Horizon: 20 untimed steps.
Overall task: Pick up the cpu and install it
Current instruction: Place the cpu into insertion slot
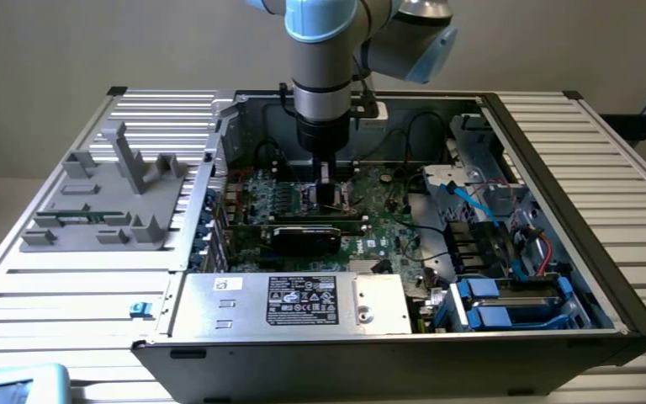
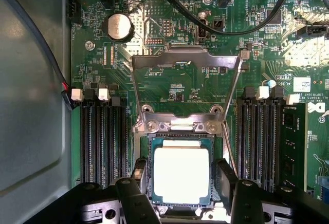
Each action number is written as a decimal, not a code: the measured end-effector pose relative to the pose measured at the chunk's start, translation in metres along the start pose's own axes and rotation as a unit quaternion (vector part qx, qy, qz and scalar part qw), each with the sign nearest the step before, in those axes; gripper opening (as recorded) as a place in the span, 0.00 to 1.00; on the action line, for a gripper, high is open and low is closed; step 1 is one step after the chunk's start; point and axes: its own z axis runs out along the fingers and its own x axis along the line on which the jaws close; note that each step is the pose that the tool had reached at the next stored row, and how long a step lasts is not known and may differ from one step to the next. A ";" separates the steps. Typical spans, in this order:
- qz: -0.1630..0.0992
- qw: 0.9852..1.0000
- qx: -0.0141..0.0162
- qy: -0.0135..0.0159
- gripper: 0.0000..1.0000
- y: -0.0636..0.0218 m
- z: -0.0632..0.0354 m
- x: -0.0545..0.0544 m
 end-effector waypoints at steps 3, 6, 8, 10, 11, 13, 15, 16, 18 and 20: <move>0.000 1.000 -0.003 0.001 0.64 0.0004 -0.0060 0.000; 0.000 1.000 -0.005 0.001 0.64 0.0009 -0.0144 0.000; 0.000 1.000 -0.006 0.001 0.64 0.0013 -0.0212 0.001; 0.000 1.000 -0.007 0.001 0.64 0.0016 -0.0277 0.001; 0.000 1.000 -0.007 0.001 0.64 0.0018 -0.0308 0.001; 0.000 1.000 -0.008 0.001 0.64 0.0022 -0.0373 0.001; 0.000 1.000 -0.009 0.001 0.64 0.0026 -0.0445 0.001; 0.000 1.000 -0.009 0.001 0.64 0.0030 -0.0487 0.001; 0.000 1.000 -0.009 0.001 0.64 0.0038 -0.0574 0.002; 0.000 1.000 -0.009 0.001 0.64 0.0045 -0.0635 0.002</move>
